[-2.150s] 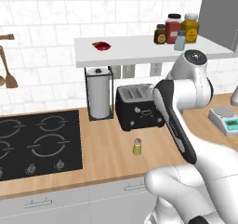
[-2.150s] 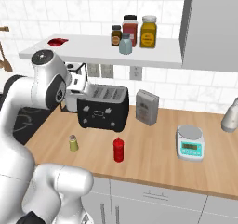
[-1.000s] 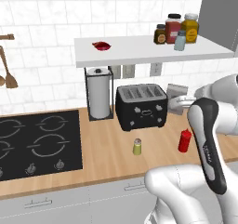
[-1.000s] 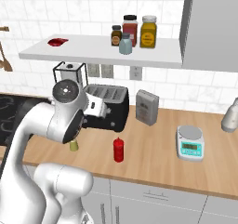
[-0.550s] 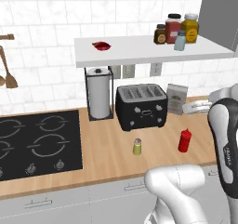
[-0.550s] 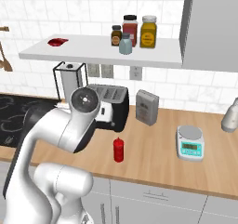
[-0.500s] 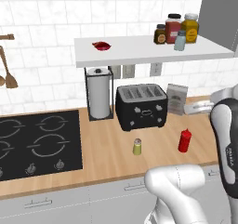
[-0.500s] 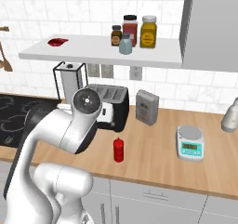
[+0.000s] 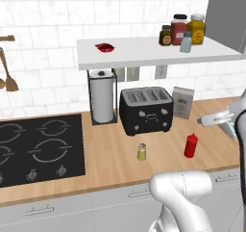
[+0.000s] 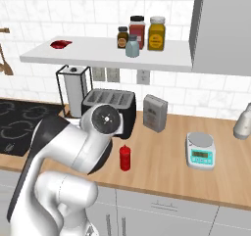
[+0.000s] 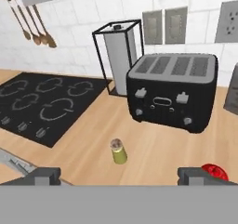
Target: Put the shaker and condiment bottle from the counter next to their counterparts in the cabinet.
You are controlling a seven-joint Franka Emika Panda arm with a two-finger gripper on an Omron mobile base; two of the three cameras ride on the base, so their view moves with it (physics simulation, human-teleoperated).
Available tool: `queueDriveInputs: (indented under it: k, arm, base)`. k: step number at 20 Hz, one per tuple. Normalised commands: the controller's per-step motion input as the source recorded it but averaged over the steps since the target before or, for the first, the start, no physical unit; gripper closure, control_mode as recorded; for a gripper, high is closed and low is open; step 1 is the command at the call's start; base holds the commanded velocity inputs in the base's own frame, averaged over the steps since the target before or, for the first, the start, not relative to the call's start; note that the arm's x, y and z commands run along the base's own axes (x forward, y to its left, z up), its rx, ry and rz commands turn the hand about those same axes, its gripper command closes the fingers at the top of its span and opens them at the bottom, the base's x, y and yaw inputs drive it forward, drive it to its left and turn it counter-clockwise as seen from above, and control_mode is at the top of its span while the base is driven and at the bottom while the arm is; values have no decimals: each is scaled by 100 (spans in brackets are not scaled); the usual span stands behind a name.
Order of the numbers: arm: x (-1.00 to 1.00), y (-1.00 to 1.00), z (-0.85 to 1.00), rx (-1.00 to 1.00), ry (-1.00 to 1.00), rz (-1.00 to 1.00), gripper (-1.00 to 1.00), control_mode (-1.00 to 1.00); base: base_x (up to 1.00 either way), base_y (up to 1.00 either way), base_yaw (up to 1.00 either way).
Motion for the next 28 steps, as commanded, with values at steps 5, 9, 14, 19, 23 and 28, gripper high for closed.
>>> queueDriveInputs:
  k: [5, 9, 14, 19, 23, 28]
  arm:
    - [-6, -22, 0, 0, -12, 13, -100, -100]
    - [-4, -36, -3, 0, -14, 14, -100, -100]
    - [0, -28, -17, 0, -13, 10, -100, -100]
    - [-7, -2, -41, 0, -16, 16, -100, -100]
    - [-1, 0, -47, 0, -17, 19, -100, -100]
    - [0, -4, -37, 0, -9, 15, -100, -100]
  base:
    - [0, 0, 0]
    - [0, 0, 0]
    - [0, 0, 0]
    - [0, 0, 0]
    - [0, 0, 0]
    - [0, 0, 0]
